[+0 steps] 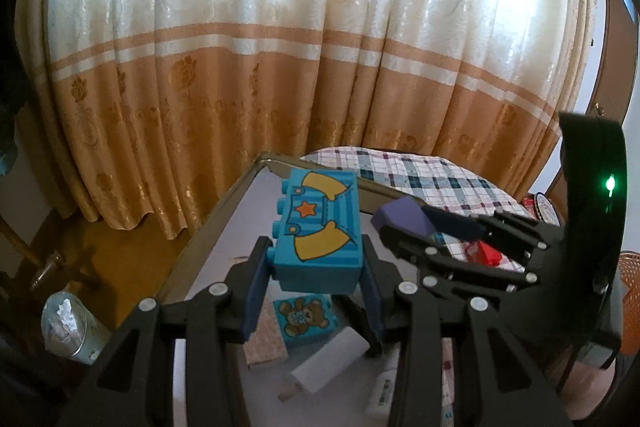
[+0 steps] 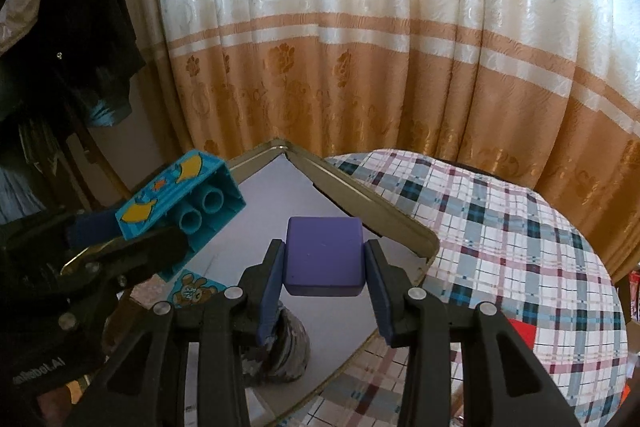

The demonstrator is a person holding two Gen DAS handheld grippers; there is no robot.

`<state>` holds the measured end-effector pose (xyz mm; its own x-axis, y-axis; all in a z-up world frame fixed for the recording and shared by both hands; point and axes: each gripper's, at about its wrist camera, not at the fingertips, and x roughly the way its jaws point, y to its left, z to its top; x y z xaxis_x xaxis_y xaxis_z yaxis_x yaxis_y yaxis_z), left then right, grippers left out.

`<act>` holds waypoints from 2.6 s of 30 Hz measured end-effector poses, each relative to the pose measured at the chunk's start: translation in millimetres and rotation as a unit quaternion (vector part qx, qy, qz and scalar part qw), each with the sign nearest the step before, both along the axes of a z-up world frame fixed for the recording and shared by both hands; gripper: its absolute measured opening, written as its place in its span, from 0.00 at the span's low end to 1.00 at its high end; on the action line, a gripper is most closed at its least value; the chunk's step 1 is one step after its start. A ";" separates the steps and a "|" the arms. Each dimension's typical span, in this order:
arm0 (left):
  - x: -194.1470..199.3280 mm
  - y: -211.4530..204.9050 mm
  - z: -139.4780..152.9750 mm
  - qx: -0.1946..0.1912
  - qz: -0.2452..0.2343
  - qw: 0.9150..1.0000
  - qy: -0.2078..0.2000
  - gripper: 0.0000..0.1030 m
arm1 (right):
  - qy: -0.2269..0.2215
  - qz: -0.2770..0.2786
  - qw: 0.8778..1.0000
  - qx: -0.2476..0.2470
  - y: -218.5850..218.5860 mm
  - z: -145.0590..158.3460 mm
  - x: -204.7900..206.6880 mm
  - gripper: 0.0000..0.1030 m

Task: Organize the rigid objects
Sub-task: 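Carry the blue brick and purple cube over the gold tray with both tools, then lower the purple cube and blue brick into the tray and open both tools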

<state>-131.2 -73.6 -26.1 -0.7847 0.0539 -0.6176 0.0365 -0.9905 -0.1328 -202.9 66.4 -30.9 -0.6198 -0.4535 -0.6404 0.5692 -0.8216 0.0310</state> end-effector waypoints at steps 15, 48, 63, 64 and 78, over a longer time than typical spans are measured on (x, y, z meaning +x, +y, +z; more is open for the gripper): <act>-8.0 0.5 -0.9 -0.014 0.005 1.000 -0.008 0.40 | -0.011 -0.003 1.000 -0.002 -0.4 -7.5 -7.3 0.41; -20.0 -8.0 -3.7 -0.018 0.005 1.000 -0.020 0.40 | -0.010 0.003 1.000 0.011 -8.5 -4.7 -15.8 0.41; -32.7 -5.3 -10.9 -0.015 -0.003 0.999 -0.037 0.40 | -0.024 -0.001 1.000 0.018 -12.4 -14.3 -28.3 0.41; -34.1 -5.1 -10.9 -0.014 -0.003 0.999 -0.038 0.40 | -0.025 -0.001 0.999 0.019 -12.9 -15.2 -28.9 0.41; -36.5 -6.3 -14.7 -0.014 -0.001 0.999 -0.046 0.40 | -0.033 -0.001 0.999 0.023 -18.4 -22.1 -35.6 0.41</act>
<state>-167.6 -80.0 -40.8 -0.7250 0.0382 -0.6877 0.0445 -0.9938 -0.1021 -238.5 48.1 -52.9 -0.5768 -0.4223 -0.6993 0.5660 -0.8239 0.0307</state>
